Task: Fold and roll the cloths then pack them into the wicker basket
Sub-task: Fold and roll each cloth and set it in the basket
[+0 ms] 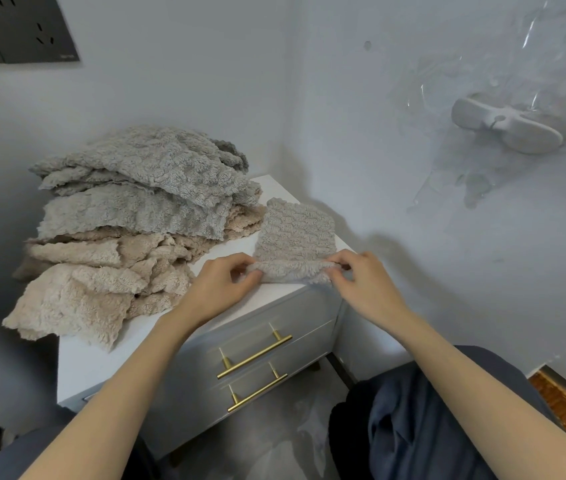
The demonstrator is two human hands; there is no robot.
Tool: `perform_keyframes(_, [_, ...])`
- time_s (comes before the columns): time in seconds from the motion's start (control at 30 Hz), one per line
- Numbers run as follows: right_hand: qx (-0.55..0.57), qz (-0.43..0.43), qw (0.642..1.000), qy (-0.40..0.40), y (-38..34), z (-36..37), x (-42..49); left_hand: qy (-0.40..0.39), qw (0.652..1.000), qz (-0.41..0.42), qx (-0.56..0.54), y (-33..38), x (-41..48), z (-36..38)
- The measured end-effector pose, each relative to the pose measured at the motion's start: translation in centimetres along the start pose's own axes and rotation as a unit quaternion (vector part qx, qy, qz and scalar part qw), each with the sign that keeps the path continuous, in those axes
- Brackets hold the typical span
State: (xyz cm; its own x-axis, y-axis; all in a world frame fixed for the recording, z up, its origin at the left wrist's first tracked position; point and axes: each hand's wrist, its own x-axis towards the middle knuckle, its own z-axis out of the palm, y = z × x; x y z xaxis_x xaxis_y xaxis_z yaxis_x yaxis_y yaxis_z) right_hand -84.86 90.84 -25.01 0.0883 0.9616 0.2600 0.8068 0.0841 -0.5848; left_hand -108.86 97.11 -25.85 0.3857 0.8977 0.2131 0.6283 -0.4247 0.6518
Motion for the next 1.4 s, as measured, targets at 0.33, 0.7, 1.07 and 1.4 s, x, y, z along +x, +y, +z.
perform_keyframes(0.33, [0.119,0.154,0.981,0.006,0.8,0.7,2.3,0.087,0.989,-0.104,-0.06,0.4,2.0,2.1])
perform_keyframes(0.7, [-0.18,-0.228,0.952,0.099,-2.4,2.1,0.7,0.095,0.986,-0.133,-0.018,1.1,3.1,2.4])
perform_keyframes(1.07, [-0.257,-0.137,0.953,-0.083,-1.1,3.3,0.1,0.093,0.987,-0.13,0.033,1.4,3.3,2.0])
perform_keyframes(1.4, [-0.232,-0.094,0.967,-0.039,0.2,1.6,0.6,0.083,0.984,0.118,0.1,0.6,2.5,0.7])
